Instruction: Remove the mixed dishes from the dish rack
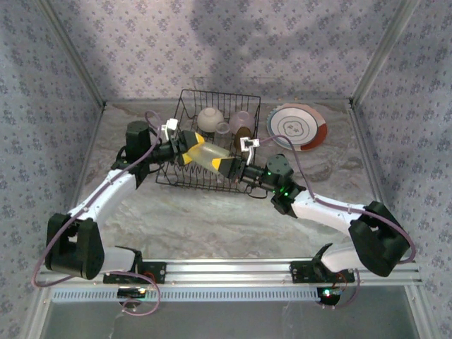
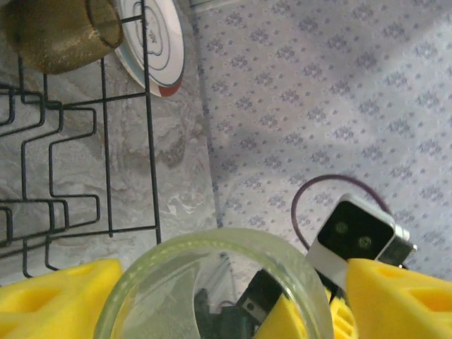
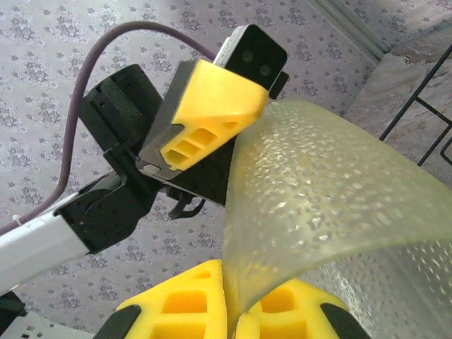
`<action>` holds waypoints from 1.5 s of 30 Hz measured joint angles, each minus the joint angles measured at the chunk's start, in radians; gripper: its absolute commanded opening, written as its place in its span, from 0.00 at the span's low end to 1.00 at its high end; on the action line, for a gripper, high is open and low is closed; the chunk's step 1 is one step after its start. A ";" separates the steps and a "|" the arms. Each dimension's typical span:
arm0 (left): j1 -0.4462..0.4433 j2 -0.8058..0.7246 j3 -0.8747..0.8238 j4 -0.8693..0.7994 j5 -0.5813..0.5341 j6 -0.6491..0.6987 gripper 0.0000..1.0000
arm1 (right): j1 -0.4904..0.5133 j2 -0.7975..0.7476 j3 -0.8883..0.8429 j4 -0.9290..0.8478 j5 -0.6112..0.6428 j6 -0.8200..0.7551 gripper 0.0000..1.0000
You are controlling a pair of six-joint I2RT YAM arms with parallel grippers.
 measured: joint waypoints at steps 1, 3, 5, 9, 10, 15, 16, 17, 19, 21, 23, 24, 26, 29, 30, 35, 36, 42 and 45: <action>0.000 -0.003 0.000 -0.009 -0.008 0.009 0.99 | 0.000 -0.003 0.000 -0.005 -0.001 0.000 0.00; 0.001 -0.018 -0.001 -0.033 -0.022 0.023 0.99 | -0.004 -0.013 0.000 -0.024 -0.003 -0.004 0.00; 0.002 -0.041 -0.001 -0.046 -0.032 0.039 0.99 | -0.011 -0.028 0.000 -0.056 -0.003 -0.011 0.00; 0.003 -0.100 -0.001 -0.064 -0.046 0.076 0.99 | -0.035 -0.084 0.005 -0.160 -0.002 -0.039 0.00; 0.003 -0.114 -0.001 -0.067 -0.048 0.087 0.99 | -0.043 -0.101 0.013 -0.204 -0.001 -0.052 0.00; 0.003 -0.204 -0.001 -0.137 -0.074 0.176 0.99 | -0.098 -0.198 0.135 -0.565 0.051 -0.164 0.00; 0.003 -0.223 -0.001 -0.158 -0.077 0.198 0.99 | -0.109 -0.212 0.167 -0.635 0.063 -0.190 0.00; 0.003 -0.245 -0.001 -0.180 -0.084 0.221 0.99 | -0.124 -0.228 0.209 -0.724 0.079 -0.222 0.00; 0.003 -0.289 -0.001 -0.225 -0.093 0.269 0.99 | -0.157 -0.246 0.286 -0.880 0.111 -0.278 0.00; 0.003 -0.329 -0.001 -0.266 -0.099 0.315 0.99 | -0.205 -0.254 0.371 -1.047 0.150 -0.338 0.00; -0.001 -0.363 -0.001 -0.302 -0.109 0.357 0.99 | -0.252 -0.247 0.447 -1.201 0.193 -0.391 0.00; -0.003 -0.379 -0.001 -0.319 -0.117 0.377 0.99 | -0.275 -0.237 0.488 -1.284 0.220 -0.420 0.00; -0.007 -0.401 -0.001 -0.341 -0.124 0.404 0.99 | -0.314 -0.206 0.560 -1.427 0.270 -0.474 0.00; -0.011 -0.416 -0.002 -0.357 -0.133 0.429 0.99 | -0.340 -0.133 0.663 -1.614 0.360 -0.550 0.00; -0.011 -0.418 -0.005 -0.359 -0.136 0.433 0.99 | -0.341 -0.106 0.693 -1.666 0.390 -0.573 0.00; -0.011 -0.418 -0.024 -0.367 -0.144 0.440 0.99 | -0.338 0.050 0.834 -1.866 0.533 -0.673 0.00; -0.011 -0.420 -0.027 -0.371 -0.144 0.441 0.99 | -0.337 0.082 0.860 -1.903 0.560 -0.689 0.00; -0.018 -0.454 -0.031 -0.383 -0.143 0.453 0.99 | -0.337 0.217 0.951 -2.031 0.652 -0.767 0.00; -0.032 -0.469 -0.031 -0.383 -0.142 0.466 0.99 | -0.337 0.273 0.984 -2.066 0.664 -0.792 0.00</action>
